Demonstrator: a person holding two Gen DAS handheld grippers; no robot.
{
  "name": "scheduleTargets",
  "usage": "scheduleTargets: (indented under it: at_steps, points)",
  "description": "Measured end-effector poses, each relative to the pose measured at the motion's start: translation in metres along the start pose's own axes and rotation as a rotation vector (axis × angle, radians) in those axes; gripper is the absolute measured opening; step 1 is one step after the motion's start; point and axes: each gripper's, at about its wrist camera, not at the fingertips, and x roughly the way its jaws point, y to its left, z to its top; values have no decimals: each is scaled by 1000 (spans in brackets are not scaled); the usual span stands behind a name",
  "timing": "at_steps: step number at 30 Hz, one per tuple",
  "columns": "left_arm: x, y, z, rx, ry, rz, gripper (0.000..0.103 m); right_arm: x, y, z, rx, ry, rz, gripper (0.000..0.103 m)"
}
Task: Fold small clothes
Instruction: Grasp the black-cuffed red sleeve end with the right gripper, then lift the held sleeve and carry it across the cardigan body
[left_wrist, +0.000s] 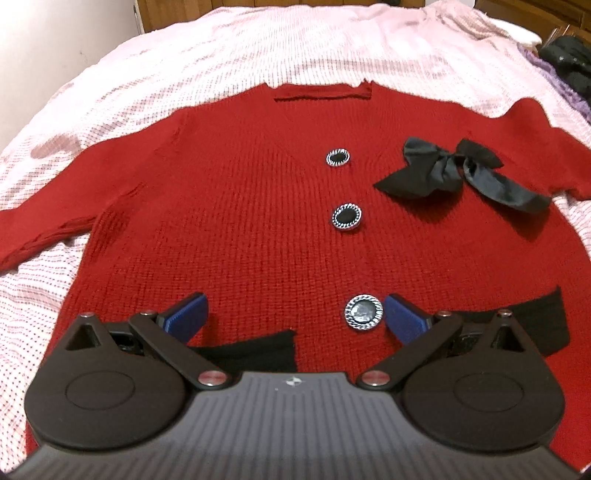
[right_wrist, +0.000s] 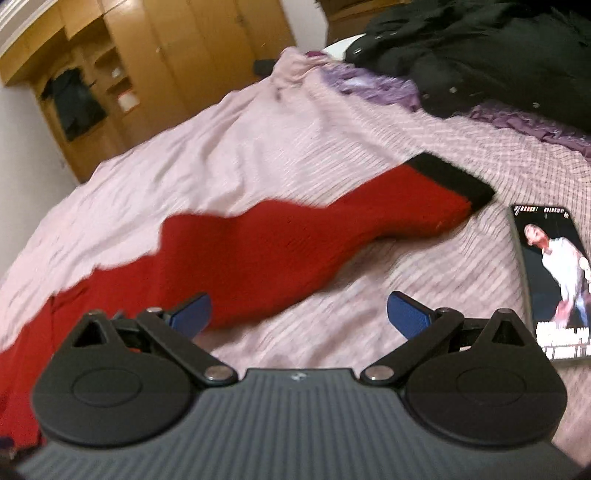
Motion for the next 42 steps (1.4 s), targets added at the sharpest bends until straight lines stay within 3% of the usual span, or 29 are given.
scheduleTargets:
  at_steps: [13,19,21,23,25,28,34,42]
  points:
    - [18,-8,-4,0,28,36,103,68,-58,40,402,-14,24,103]
    - [19,-11,-5,6,23,47,103,92,-55,42,392,-41,-15,101]
    - [20,-11,-6,8,24,45,103,94,-50,43,360,-49,-29,77]
    - [20,-11,-5,7,27,43,103,93,-47,42,326,-46,-53,42]
    - [21,-11,-5,15,29,41,103,88,-46,41,312,-42,-10,18]
    - [22,-10,-4,19,23,32,103,71,-44,41,290,-83,9,12]
    - [20,-7,-4,19,17,20,103,17,-37,50,207,-228,-15,12]
    - [4,-3,-2,49,8,1,103,-12,-17,59,134,-237,26,12]
